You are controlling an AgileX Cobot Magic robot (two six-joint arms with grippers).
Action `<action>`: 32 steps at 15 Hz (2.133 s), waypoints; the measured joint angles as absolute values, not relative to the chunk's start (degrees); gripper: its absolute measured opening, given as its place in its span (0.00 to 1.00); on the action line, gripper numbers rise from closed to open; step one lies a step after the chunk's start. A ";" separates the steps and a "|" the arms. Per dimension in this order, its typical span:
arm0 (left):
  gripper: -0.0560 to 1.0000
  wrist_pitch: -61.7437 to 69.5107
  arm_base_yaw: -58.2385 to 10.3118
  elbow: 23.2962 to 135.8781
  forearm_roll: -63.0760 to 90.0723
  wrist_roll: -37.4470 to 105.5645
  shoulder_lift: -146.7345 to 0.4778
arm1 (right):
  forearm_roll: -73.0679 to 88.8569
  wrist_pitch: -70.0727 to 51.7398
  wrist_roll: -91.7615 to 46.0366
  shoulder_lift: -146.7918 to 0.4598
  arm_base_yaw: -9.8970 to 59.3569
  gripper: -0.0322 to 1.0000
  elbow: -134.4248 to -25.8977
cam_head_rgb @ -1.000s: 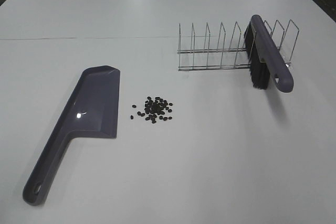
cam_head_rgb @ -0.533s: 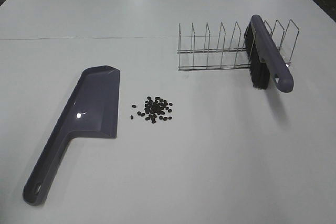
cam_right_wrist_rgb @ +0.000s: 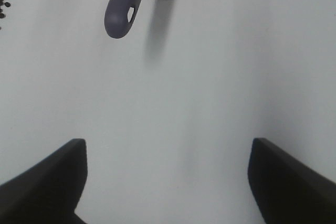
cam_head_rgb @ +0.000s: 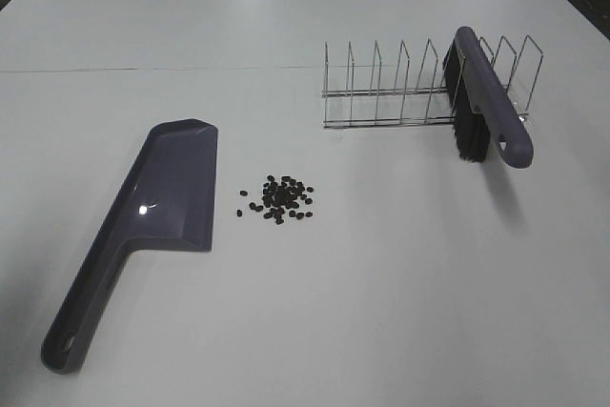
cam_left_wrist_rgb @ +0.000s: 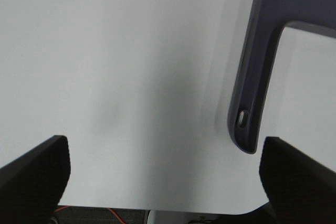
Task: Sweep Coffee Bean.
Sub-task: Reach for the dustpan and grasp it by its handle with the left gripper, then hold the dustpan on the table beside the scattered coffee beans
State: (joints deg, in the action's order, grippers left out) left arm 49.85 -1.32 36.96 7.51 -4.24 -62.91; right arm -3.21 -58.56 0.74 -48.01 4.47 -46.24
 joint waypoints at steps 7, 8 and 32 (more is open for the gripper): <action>0.84 46.18 -8.48 44.81 11.57 -1.49 -86.97 | -3.21 -59.42 0.74 -50.53 4.47 0.74 -48.70; 0.84 46.87 -10.77 46.41 11.23 -3.78 -89.78 | -3.21 -59.42 0.74 -50.53 4.47 0.74 -48.70; 0.36 41.14 -16.33 53.92 5.90 -9.51 -112.82 | -2.01 -59.59 0.74 -50.53 4.47 0.74 -48.70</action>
